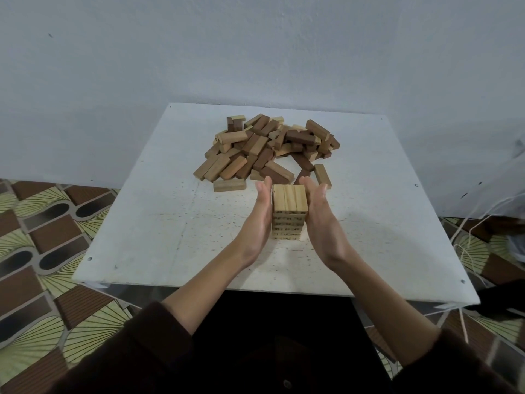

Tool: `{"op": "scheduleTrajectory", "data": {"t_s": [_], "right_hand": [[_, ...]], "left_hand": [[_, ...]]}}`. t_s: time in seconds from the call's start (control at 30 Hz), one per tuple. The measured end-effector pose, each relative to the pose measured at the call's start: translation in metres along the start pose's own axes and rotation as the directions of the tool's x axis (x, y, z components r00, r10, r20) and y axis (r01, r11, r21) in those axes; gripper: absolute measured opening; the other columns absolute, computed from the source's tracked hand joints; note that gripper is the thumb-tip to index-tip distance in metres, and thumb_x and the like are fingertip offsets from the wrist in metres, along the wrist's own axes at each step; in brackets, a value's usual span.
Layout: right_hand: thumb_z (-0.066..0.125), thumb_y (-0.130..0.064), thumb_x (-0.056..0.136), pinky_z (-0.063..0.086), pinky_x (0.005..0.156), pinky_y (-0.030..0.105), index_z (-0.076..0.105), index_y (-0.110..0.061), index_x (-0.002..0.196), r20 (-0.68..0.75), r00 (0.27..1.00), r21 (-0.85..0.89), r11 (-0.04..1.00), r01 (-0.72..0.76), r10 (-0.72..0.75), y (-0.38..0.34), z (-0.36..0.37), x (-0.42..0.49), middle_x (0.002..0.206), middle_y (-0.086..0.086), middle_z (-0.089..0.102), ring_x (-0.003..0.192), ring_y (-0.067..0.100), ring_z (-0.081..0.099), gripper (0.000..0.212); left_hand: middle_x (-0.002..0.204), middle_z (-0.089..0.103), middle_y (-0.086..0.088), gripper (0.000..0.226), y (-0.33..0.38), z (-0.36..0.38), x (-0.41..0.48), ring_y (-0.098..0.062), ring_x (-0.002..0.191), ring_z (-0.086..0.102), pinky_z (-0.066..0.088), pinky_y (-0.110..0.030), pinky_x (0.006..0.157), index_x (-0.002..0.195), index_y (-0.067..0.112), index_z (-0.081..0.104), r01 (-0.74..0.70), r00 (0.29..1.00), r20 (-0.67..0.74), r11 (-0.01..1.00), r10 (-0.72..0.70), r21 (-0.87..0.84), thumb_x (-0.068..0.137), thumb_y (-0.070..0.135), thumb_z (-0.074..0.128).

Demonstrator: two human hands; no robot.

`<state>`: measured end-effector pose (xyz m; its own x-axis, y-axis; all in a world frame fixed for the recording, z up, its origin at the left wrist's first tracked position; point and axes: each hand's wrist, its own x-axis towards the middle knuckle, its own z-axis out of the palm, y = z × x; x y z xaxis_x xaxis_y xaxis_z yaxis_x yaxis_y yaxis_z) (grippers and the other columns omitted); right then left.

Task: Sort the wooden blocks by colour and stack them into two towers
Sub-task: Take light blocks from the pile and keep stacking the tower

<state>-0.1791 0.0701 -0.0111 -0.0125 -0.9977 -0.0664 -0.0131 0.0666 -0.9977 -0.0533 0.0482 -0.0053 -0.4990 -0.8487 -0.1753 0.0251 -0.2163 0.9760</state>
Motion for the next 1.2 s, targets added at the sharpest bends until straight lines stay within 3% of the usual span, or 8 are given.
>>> {"op": "scheduleTrajectory", "data": {"t_s": [0.1,0.33,0.43,0.57,0.7,0.8,0.87,1.2], "right_hand": [[0.011,-0.056,0.099,0.038,0.108,0.035,0.03,-0.014,0.14,-0.026,0.999,-0.081,0.996,-0.034,0.032,-0.002,-0.002,-0.005,0.127,-0.005,0.045,0.125,0.01,0.043,0.062],[0.012,-0.064,0.094,0.031,0.111,0.029,0.014,-0.019,0.15,-0.006,1.0,-0.07,0.997,-0.031,0.03,0.001,-0.001,-0.005,0.152,0.004,0.03,0.14,0.013,0.029,0.072],[0.011,-0.064,0.091,0.029,0.102,0.015,0.009,-0.025,0.152,0.022,0.998,-0.02,0.998,-0.058,0.059,0.002,-0.001,-0.005,0.155,-0.006,0.024,0.14,0.004,0.024,0.072],[0.012,-0.056,0.098,0.033,0.098,0.012,0.037,-0.026,0.136,0.042,0.998,-0.073,0.997,-0.032,0.035,-0.006,-0.003,-0.006,0.132,-0.016,0.049,0.122,-0.012,0.042,0.054],[0.043,-0.047,0.088,0.029,0.109,0.022,0.026,-0.007,0.14,0.063,0.998,-0.123,0.992,0.031,-0.023,-0.02,-0.017,-0.006,0.148,0.005,0.026,0.13,-0.008,0.023,0.069],[0.067,-0.035,0.073,0.021,0.112,0.031,0.03,-0.031,0.138,0.109,0.994,-0.234,0.972,0.039,-0.014,-0.024,-0.035,-0.001,0.148,-0.009,0.035,0.137,0.002,0.029,0.075],[0.076,-0.028,0.073,0.022,0.113,0.033,0.031,-0.024,0.142,0.125,0.991,-0.355,0.931,0.08,-0.038,-0.023,-0.043,0.003,0.139,-0.012,0.046,0.133,0.001,0.034,0.082],[0.08,-0.017,0.072,0.027,0.103,0.021,0.031,-0.025,0.142,0.137,0.986,-0.468,0.871,0.153,-0.099,-0.023,-0.043,0.01,0.123,-0.014,0.054,0.123,0.003,0.042,0.086]], "left_hand": [[0.159,0.009,0.009,0.087,0.003,0.003,-0.002,0.006,0.129,0.022,0.03,-0.007,0.092,0.152,0.024,-0.002,-0.014,0.999,0.03,1.0,0.014,-0.006,0.076,0.065,0.01],[0.159,0.01,0.007,0.09,0.002,0.002,-0.002,0.003,0.131,0.022,0.024,-0.019,0.102,0.153,0.024,-0.002,0.003,1.0,0.024,0.998,-0.002,-0.061,0.074,0.067,0.012],[0.159,0.009,0.009,0.091,0.0,0.002,-0.002,0.004,0.131,0.021,0.023,-0.018,0.102,0.153,0.026,-0.002,0.014,0.999,0.034,0.996,-0.011,-0.086,0.075,0.072,0.012],[0.152,0.012,0.018,0.074,0.004,0.002,-0.005,0.0,0.139,0.013,0.014,-0.008,0.099,0.152,0.023,0.007,0.043,0.999,-0.031,0.997,-0.042,0.06,0.091,0.064,0.012],[0.158,0.006,0.017,0.077,0.003,-0.016,-0.002,0.01,0.134,0.011,0.012,-0.015,0.106,0.152,0.028,0.003,-0.039,0.999,-0.026,0.996,0.042,0.084,0.091,0.066,0.032],[0.153,0.023,0.015,0.104,0.003,-0.032,0.004,0.01,0.136,0.019,0.022,-0.01,0.105,0.15,0.024,0.006,-0.112,0.994,0.034,0.972,0.107,0.207,0.07,0.053,0.065],[0.145,0.034,0.015,0.107,0.002,-0.037,0.009,0.015,0.131,0.025,0.021,-0.008,0.104,0.15,0.022,0.008,-0.166,0.986,0.054,0.925,0.157,0.343,0.068,0.042,0.074],[0.126,0.05,0.011,0.11,0.005,-0.034,0.014,0.004,0.128,0.039,0.026,-0.018,0.109,0.149,0.02,0.011,-0.23,0.973,0.062,0.882,0.224,0.411,0.063,0.048,0.074]]}}
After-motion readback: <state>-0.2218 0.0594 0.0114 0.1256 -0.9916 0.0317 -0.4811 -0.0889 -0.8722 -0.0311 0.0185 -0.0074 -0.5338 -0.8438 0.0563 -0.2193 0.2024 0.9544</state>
